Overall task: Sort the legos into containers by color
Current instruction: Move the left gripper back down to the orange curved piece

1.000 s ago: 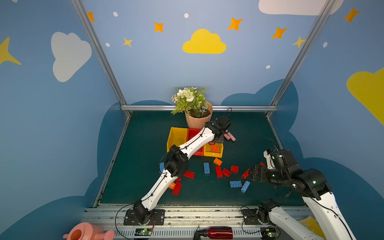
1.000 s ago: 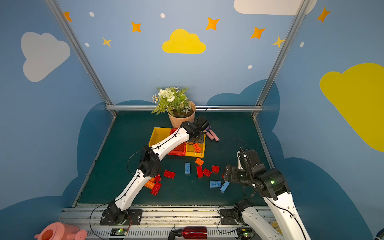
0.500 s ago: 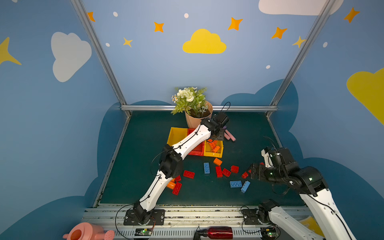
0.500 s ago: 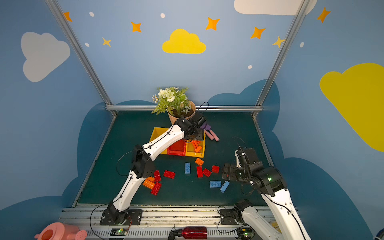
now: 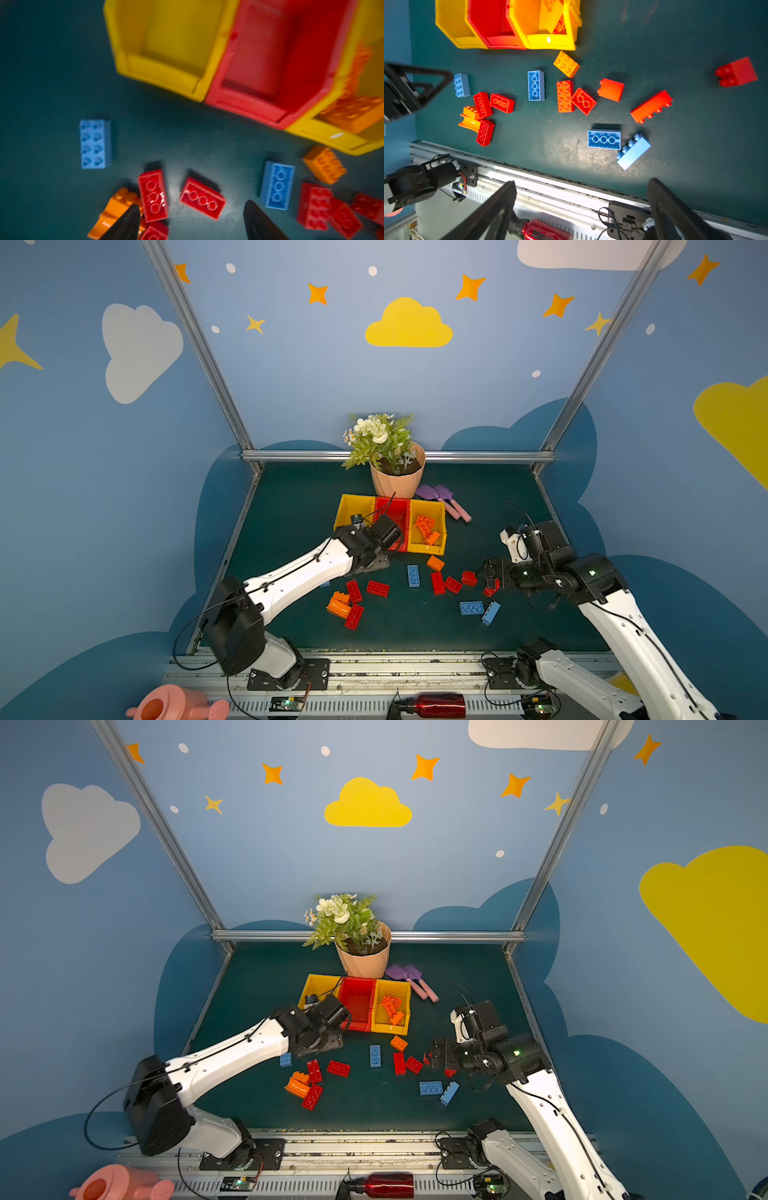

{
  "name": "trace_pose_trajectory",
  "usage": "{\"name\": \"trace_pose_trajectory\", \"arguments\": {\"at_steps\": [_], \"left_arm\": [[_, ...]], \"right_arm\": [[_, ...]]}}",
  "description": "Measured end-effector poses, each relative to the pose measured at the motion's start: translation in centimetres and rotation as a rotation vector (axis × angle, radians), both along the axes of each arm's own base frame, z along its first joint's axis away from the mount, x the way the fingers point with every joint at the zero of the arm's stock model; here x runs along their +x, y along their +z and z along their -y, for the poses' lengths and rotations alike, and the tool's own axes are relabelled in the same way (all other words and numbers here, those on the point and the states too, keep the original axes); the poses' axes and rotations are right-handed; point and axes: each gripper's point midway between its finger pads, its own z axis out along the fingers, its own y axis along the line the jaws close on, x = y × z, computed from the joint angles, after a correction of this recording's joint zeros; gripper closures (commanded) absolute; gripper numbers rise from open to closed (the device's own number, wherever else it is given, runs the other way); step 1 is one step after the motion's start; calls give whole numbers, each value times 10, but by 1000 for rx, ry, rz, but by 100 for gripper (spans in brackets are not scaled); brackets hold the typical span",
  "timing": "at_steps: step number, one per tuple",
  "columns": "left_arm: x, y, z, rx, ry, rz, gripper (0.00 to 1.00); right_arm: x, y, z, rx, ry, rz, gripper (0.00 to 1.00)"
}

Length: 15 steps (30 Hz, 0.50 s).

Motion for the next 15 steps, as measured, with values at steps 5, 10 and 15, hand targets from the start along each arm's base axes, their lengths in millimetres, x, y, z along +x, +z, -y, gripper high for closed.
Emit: {"name": "trace_pose_trajectory", "arguments": {"at_steps": [5,10,15], "left_arm": [[-48,-19,-32,-49,151,3,24],[-73,-33,-49,-100,275,14,24],[-87,-57,-66,-100,380,-4,26]], "right_arm": [[-1,0,-6,26,27,-6,4],[-5,-1,-7,37,36,-4,4],[-8,2,-5,43,36,8,4]]}}
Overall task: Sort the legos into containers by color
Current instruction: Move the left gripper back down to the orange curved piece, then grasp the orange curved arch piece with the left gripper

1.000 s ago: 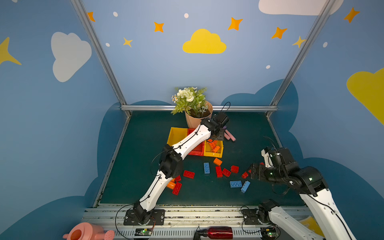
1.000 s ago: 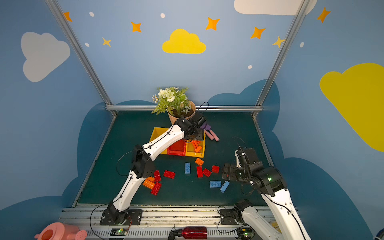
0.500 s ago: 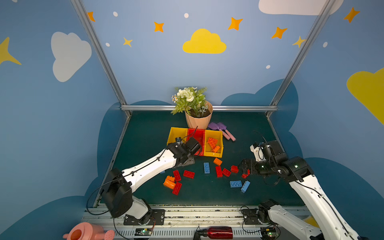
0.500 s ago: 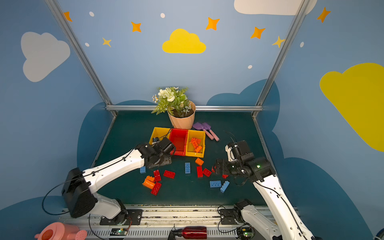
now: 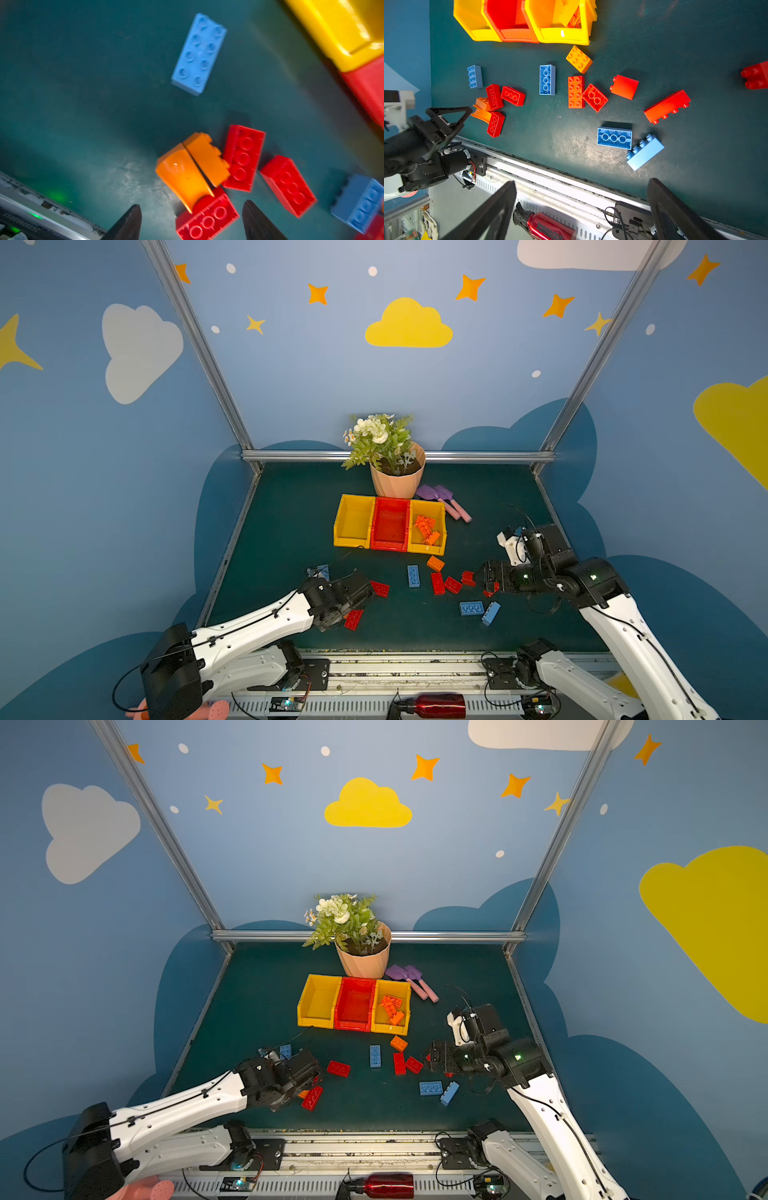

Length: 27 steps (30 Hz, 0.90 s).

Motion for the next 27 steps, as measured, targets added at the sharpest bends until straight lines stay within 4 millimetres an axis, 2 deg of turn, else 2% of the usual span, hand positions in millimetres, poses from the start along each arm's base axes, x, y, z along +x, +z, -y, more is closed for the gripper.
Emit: {"name": "trace_pose_trajectory", "arguments": {"at_steps": [10,18,23,27], "left_arm": [[-2,-27,-3,15,91,-28,29],[15,-32,2,-32,137,6,30],[13,-50,-5,-8,153,-67,30],[13,-54,-5,9,134,-97,30]], "right_arm": [[-5,2,2,5,-4,4,4],[-5,0,2,-2,-5,-9,4],[-4,-2,2,-7,-7,-20,4],[-3,-4,2,-10,-9,-27,4]]}}
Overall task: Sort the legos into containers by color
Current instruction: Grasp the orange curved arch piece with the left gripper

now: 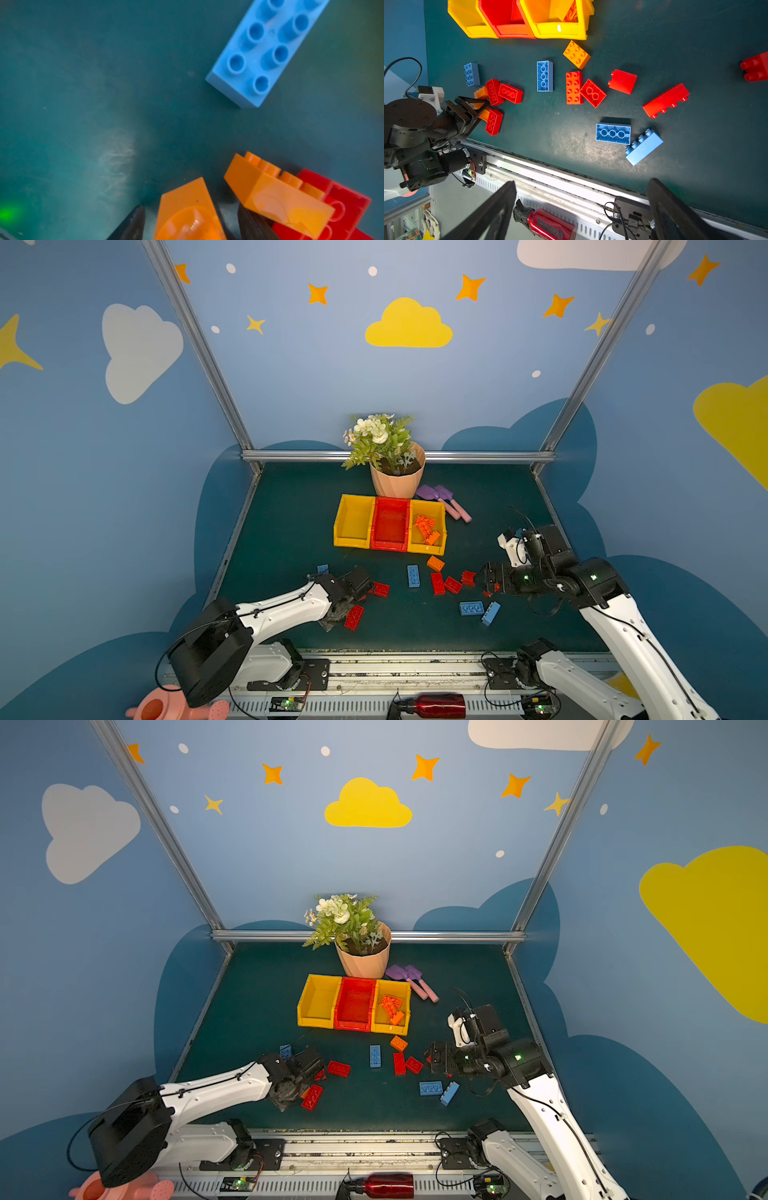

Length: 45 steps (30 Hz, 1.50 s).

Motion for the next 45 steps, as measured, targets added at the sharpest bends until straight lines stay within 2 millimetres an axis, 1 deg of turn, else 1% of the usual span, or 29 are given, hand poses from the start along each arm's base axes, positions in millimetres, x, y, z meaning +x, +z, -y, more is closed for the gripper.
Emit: {"name": "trace_pose_trajectory", "arguments": {"at_steps": [6,16,22,25,32,37,42,45], "left_arm": [[-1,-2,2,9,-29,-35,31],[-4,-4,-1,30,-41,-57,42],[0,-4,-1,32,-34,-63,45],[5,-4,0,37,-26,-67,46],[19,-3,5,52,-37,-75,62],[23,-3,5,56,-49,-82,70],[28,-1,2,72,-60,-79,73],[33,6,-3,103,-72,-78,76]], "right_arm": [[1,-2,0,-8,-2,-11,4],[2,-3,0,-13,-3,-12,4],[2,-3,1,-13,-3,-10,4],[1,-2,2,-13,-5,-2,4],[-1,1,6,-21,-12,21,4],[-4,3,9,-25,-16,29,4],[-5,3,10,-28,-20,32,4],[-5,3,10,-28,-20,32,4]]}}
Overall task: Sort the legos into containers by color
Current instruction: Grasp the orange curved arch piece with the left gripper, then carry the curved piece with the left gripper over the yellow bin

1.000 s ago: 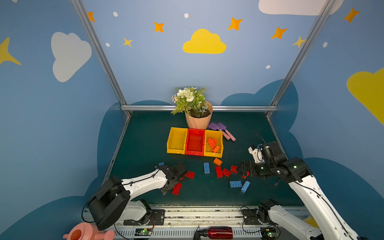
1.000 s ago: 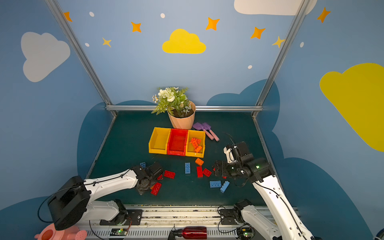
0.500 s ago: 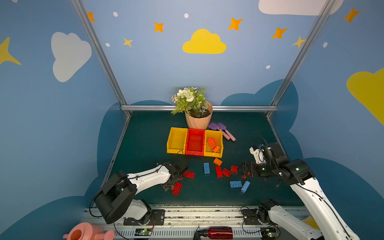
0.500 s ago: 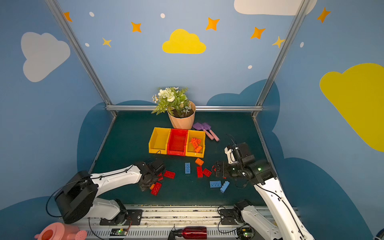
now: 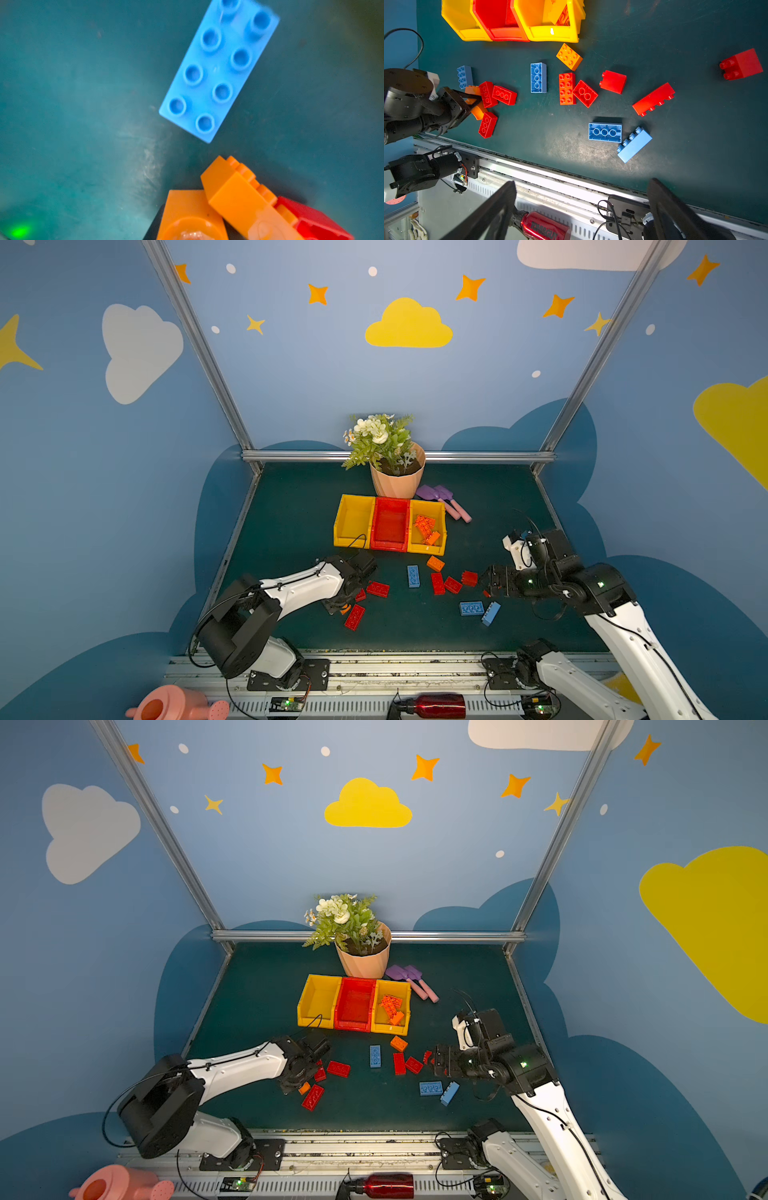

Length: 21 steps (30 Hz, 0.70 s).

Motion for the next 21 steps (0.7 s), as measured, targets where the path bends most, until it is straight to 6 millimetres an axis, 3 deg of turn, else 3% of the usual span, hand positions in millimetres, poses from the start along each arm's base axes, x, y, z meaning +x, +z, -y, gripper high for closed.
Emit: {"name": "trace_pose_trajectory", "arguments": {"at_steps": [5,11,16,21], "left_arm": [[17,27,1,35,-41,42,76],[47,78,17,29,-136,133,76],[84,123,47,-3,-240,216,76],[136,154,99,-16,-368,270,76]], "right_arm": [[0,0,0,0,0,0,4],[-2,2,1,2,-2,11,4],[-4,3,5,-7,-10,21,4],[-10,3,12,-23,-29,30,4]]}}
